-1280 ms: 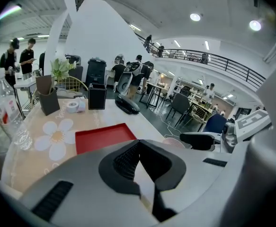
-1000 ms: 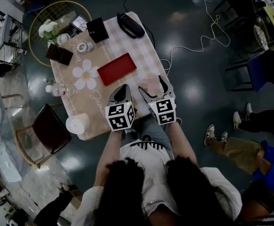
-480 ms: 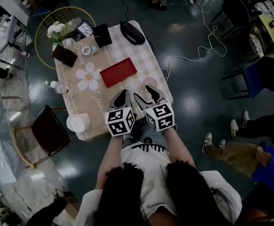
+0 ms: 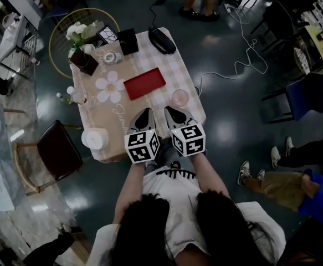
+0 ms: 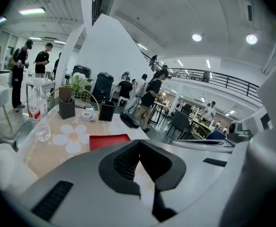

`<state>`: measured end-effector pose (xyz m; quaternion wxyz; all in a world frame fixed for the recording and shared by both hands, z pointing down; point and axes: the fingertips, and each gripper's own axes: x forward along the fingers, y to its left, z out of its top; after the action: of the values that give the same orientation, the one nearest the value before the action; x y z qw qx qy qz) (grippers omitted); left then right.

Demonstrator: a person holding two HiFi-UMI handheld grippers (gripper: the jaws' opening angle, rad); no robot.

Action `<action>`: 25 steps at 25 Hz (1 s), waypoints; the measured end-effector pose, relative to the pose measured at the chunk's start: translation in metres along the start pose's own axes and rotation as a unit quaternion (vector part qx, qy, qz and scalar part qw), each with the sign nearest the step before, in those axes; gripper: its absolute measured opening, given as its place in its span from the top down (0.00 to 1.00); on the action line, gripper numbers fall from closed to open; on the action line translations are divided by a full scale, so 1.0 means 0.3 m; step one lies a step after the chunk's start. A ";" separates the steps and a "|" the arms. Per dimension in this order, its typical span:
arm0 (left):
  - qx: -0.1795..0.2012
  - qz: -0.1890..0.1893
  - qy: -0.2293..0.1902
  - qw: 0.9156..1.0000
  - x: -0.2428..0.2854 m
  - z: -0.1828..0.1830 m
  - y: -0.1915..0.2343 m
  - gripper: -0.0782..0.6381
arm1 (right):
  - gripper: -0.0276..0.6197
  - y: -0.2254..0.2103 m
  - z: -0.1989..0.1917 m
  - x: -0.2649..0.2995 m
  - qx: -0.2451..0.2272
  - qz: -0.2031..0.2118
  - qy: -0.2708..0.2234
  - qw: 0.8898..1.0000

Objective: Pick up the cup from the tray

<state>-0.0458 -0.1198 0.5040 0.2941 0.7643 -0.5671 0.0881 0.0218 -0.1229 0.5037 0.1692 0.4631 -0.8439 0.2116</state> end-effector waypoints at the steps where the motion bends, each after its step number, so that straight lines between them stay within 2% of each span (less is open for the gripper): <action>1: 0.001 0.000 -0.001 1.000 -0.009 0.000 0.002 0.88 | 0.94 -0.008 -0.005 -0.002 -0.001 -0.017 0.003 1.000; 3: 0.003 -0.003 -0.005 1.000 -0.025 0.002 0.003 0.88 | 0.95 -0.019 -0.015 -0.007 -0.003 -0.039 0.010 0.999; 5: 0.004 -0.004 -0.008 1.000 -0.037 0.003 0.007 0.88 | 0.95 -0.013 -0.018 -0.011 -0.009 -0.044 0.013 0.999; 13: 0.011 -0.010 -0.003 1.000 -0.081 -0.029 0.020 0.88 | 0.95 0.067 -0.030 -0.016 -0.042 -0.038 0.021 0.998; 25: 0.012 -0.015 -0.016 1.000 -0.144 -0.018 0.043 0.88 | 0.95 0.133 -0.034 -0.025 -0.050 -0.039 0.016 0.998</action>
<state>-0.0713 -0.0841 0.4928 0.2771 0.7775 -0.5591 0.0786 -0.0074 -0.0930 0.5007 0.2142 0.4830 -0.8319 0.1697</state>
